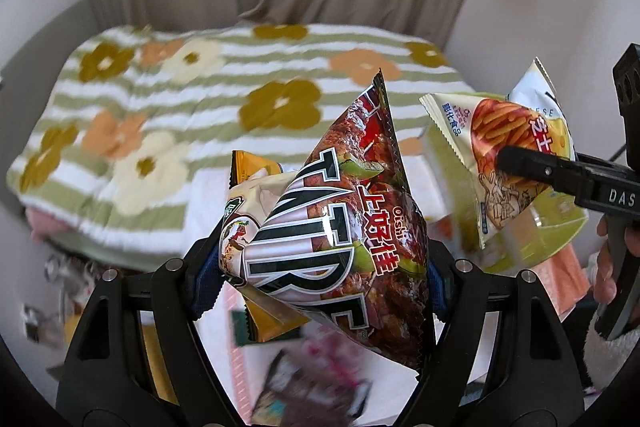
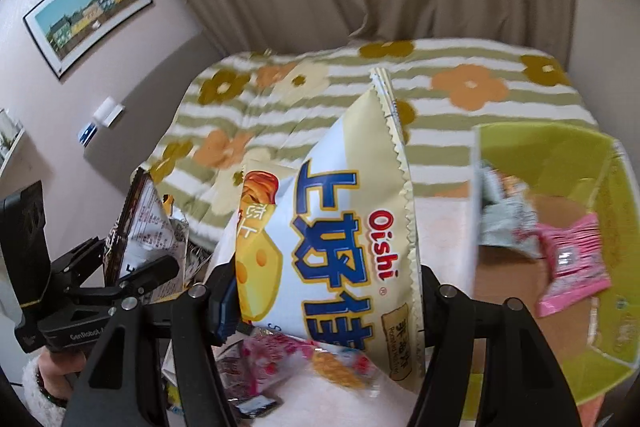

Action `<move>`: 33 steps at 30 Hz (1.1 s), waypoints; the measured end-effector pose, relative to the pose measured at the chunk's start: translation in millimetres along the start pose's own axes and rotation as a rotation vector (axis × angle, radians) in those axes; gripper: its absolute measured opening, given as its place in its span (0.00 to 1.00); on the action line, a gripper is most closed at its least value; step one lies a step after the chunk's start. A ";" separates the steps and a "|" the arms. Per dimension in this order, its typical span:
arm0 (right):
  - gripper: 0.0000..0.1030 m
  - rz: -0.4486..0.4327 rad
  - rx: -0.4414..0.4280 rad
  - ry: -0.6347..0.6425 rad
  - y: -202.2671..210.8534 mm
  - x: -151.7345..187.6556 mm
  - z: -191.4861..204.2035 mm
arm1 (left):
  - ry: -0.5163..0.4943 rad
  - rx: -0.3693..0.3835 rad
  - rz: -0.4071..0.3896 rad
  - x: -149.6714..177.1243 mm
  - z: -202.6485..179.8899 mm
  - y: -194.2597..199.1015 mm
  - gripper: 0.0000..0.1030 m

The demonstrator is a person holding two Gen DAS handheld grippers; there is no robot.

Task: Organize snacks
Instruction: 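Carry both bags into the yellow-green box and release them from both tools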

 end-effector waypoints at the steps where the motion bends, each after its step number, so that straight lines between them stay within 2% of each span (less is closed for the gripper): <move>1: 0.59 -0.015 0.008 -0.008 9.5 -0.4 -8.9 | -0.008 0.009 -0.006 -4.5 -10.7 -0.8 0.74; 6: 0.59 -0.049 0.053 -0.021 46.6 0.9 -54.7 | -0.043 0.052 -0.034 -26.1 -77.8 -8.6 0.74; 12: 0.59 -0.066 0.097 -0.057 80.6 5.2 -118.9 | -0.064 0.103 -0.029 -40.4 -159.4 -34.7 0.74; 17: 0.59 -0.047 0.145 -0.062 91.8 11.8 -162.8 | -0.017 0.149 0.003 -47.2 -213.0 -68.4 0.74; 24: 0.59 0.013 0.180 -0.126 86.6 25.8 -209.7 | -0.072 0.162 0.121 -36.1 -258.0 -116.4 0.74; 26: 0.59 0.025 0.199 -0.150 84.6 28.2 -219.1 | -0.096 0.144 0.171 -30.8 -265.3 -134.0 0.74; 29: 0.59 0.038 0.212 -0.199 83.1 33.1 -230.2 | -0.130 0.166 0.237 -21.5 -273.5 -152.7 0.75; 31: 0.59 0.050 0.217 -0.212 80.5 34.8 -233.2 | -0.158 0.176 0.254 -16.0 -278.9 -157.3 0.75; 33: 0.59 0.060 0.236 -0.214 78.3 35.5 -235.7 | -0.185 0.198 0.259 -10.7 -285.0 -159.4 0.80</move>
Point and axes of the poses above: each gripper's, at about its wrist camera, not at the fingertips, and y roughly against the way its jaws point, z to its left, x to its underside, the point moved 3 cm from there along -y, roughly the way its jaws point, and after that the axes turned 2 degrees about y, right-handed, at the moved point
